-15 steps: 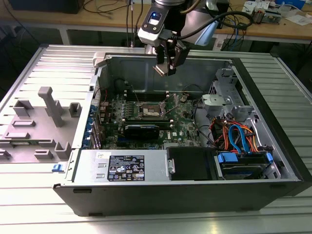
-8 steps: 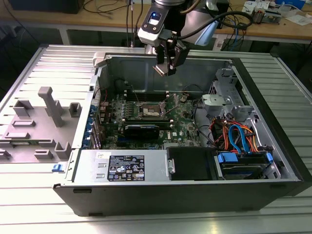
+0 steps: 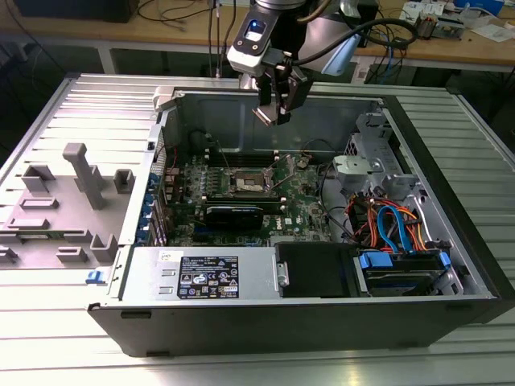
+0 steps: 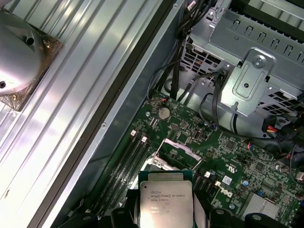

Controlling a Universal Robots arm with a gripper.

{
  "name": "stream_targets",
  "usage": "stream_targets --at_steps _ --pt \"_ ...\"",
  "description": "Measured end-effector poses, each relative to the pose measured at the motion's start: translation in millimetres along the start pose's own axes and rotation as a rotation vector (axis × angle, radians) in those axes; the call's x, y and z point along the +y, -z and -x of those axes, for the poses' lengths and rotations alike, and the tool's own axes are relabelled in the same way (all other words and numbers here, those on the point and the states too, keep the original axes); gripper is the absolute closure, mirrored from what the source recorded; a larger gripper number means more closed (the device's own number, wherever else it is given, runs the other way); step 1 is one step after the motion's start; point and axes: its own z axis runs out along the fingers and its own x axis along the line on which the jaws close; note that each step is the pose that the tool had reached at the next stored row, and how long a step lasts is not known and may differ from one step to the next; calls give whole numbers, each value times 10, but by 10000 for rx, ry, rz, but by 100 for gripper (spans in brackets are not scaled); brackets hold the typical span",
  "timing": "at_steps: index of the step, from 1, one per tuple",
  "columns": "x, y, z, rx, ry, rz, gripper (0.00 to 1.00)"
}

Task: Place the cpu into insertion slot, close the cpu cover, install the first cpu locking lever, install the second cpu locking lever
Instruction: 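Place the cpu into insertion slot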

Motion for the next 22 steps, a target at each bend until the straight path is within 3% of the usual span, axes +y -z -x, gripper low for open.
stream_targets --at_steps 22 --pt "0 0 0 -47 -579 14 45"
